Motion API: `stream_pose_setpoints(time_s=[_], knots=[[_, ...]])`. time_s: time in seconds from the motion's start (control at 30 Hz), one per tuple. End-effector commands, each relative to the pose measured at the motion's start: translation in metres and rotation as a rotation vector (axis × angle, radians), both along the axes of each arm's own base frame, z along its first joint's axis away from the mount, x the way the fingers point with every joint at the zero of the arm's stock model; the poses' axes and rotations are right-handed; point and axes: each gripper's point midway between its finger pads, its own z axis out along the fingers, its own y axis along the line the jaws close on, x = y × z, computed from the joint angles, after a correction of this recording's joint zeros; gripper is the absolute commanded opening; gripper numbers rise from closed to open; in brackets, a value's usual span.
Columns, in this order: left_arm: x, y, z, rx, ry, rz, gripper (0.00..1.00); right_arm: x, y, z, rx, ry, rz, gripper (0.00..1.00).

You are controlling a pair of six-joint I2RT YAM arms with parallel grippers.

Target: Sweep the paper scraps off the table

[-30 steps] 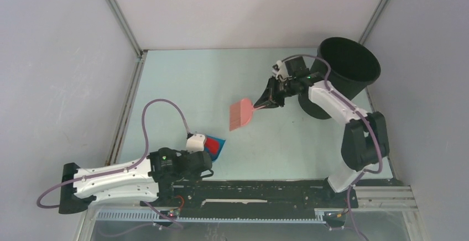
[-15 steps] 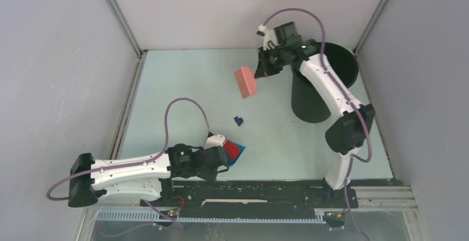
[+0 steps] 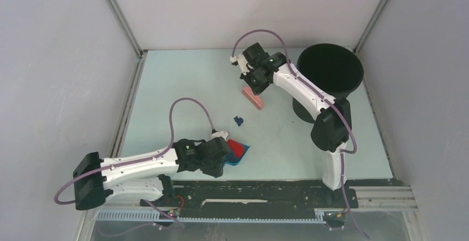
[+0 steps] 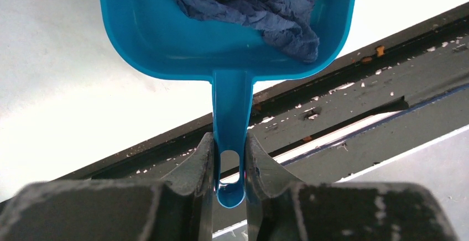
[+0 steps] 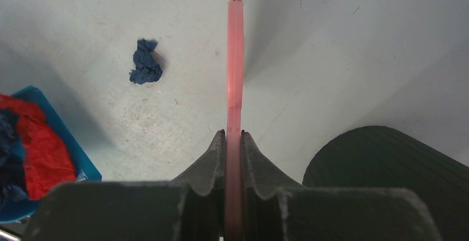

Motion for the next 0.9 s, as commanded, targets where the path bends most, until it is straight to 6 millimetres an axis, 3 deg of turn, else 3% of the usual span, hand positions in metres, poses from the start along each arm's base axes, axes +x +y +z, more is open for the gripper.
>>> stream_pose_setpoints(time_s=[0.0, 0.3, 0.47, 0.67, 0.77, 0.87], knots=[[0.003, -0.002, -0.01, 0.005, 0.021, -0.021, 0.0, -0.013, 0.01, 0.002, -0.059, -0.04, 0.123, 0.0], [0.014, 0.001, -0.031, 0.122, 0.038, -0.036, 0.0, -0.066, 0.041, -0.029, -0.126, 0.037, 0.281, 0.0], [0.016, 0.004, -0.037, 0.144, 0.032, -0.044, 0.0, -0.12, 0.048, -0.019, -0.06, 0.185, 0.371, 0.0], [0.02, 0.001, -0.038, 0.142, 0.009, -0.062, 0.0, -0.181, 0.044, 0.003, 0.021, 0.37, 0.426, 0.0], [0.027, -0.005, -0.036, 0.112, -0.027, -0.06, 0.0, -0.197, 0.039, 0.011, 0.058, 0.443, 0.432, 0.0], [0.032, -0.01, -0.033, 0.064, -0.079, -0.06, 0.0, -0.192, 0.032, 0.019, 0.086, 0.445, 0.385, 0.0]])
